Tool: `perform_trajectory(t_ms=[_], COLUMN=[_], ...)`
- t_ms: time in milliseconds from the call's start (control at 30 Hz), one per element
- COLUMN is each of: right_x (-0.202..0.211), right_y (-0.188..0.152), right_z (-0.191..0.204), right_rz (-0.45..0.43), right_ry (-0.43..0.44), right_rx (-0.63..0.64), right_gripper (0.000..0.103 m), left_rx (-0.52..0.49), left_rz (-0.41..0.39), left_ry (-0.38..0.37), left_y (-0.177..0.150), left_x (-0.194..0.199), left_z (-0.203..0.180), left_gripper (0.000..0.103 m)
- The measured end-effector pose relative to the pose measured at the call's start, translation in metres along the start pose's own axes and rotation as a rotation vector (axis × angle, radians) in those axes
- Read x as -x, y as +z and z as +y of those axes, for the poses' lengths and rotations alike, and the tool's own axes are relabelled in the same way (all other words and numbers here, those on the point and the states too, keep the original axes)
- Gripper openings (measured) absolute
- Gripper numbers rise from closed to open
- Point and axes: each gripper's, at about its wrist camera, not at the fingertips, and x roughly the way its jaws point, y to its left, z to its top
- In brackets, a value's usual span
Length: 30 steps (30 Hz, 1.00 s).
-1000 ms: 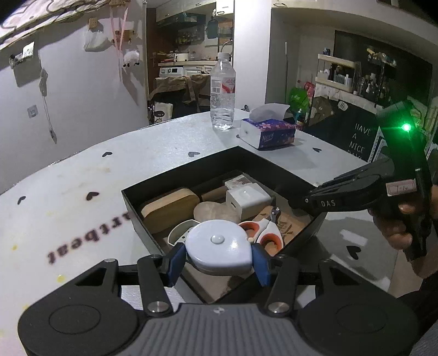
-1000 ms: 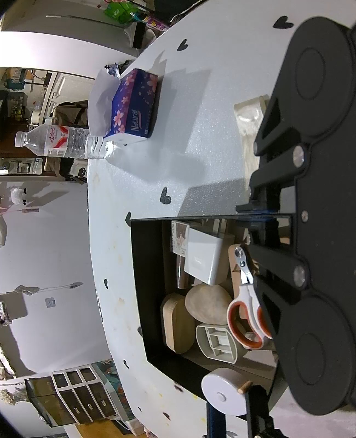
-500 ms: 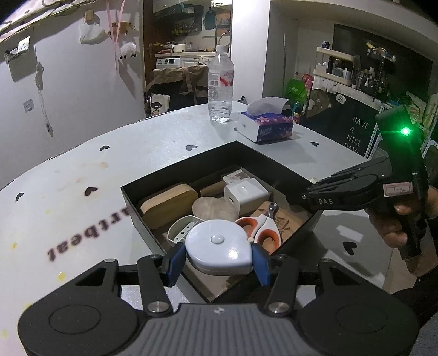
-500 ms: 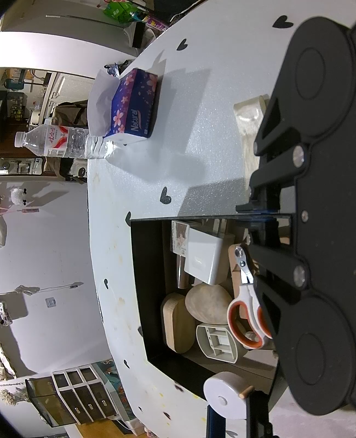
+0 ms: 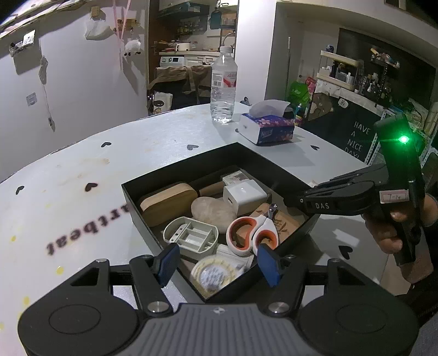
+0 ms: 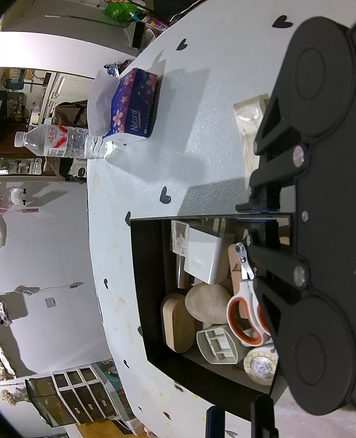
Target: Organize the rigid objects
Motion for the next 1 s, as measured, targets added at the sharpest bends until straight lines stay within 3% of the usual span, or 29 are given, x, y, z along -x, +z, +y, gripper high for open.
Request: perform_trajectory(t_ms=[467,633,733,867,1000], right_x=[0.000,0.000,0.000,0.002,0.029], right_y=[0.000,0.000,-0.001,-0.001,0.001], right_z=[0.000,0.000,-0.001,-0.002,0.000], right_rz=[0.002,0.001,0.000,-0.013,-0.113], right_ry=[0.001,0.002,0.005,-0.002,-0.003], right_rx=[-0.003,-0.004,-0.011,-0.018,0.001], right_gripper=[0.005,0.005,0.005,0.005,0.019], left_rx=[0.010,0.068,0.107,0.191,0.233], left_rz=[-0.027,-0.094,-0.130,-0.180,-0.229], left_ry=[0.012,0.046,0.109,0.175,0.235], left_y=[0.004,0.016,0.020,0.018,0.012], left_x=[0.009,0.027,0.035,0.044,0.054], left_z=[0.000,0.004,0.004,0.006,0.003], left_gripper=[0.064,0.077,0.091,0.099,0.103])
